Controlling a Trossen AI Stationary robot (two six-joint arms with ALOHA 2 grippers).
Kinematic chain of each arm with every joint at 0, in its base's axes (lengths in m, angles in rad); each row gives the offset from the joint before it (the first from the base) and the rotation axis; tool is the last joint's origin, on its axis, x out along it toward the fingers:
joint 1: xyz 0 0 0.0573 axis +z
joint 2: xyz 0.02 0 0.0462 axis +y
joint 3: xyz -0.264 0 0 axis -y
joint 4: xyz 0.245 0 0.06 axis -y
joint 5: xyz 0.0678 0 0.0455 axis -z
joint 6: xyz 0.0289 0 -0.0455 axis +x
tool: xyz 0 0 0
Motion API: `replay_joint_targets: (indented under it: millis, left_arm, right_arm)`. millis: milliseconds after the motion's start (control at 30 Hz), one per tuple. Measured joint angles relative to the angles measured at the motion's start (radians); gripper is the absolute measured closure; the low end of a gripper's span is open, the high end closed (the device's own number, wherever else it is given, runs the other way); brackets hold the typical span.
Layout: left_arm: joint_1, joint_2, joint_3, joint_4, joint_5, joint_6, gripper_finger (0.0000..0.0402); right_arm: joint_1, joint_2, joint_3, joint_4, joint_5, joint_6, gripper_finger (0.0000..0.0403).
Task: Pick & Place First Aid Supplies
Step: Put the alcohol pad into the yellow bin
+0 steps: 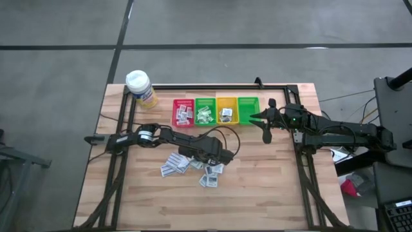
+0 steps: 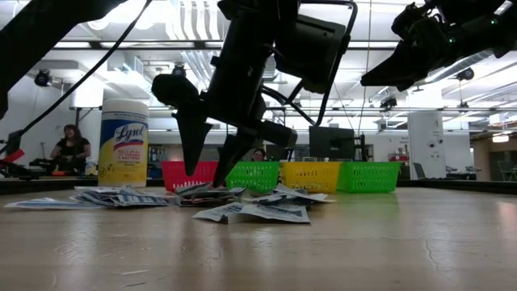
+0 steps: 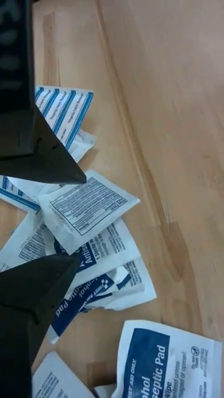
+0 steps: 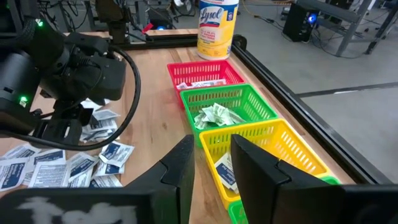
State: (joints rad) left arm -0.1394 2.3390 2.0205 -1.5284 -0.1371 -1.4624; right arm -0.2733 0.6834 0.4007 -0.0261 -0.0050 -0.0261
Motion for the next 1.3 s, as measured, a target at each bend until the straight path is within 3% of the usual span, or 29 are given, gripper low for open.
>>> replay_joint_targets:
  millis: [1300]
  left_arm:
    - [0.002, 0.001, -0.028, 0.007, 0.001, -0.016, 0.0211]
  right_arm:
    - [0.0, 0.0, 0.0, 0.0, 0.0, -0.003, 0.0307]
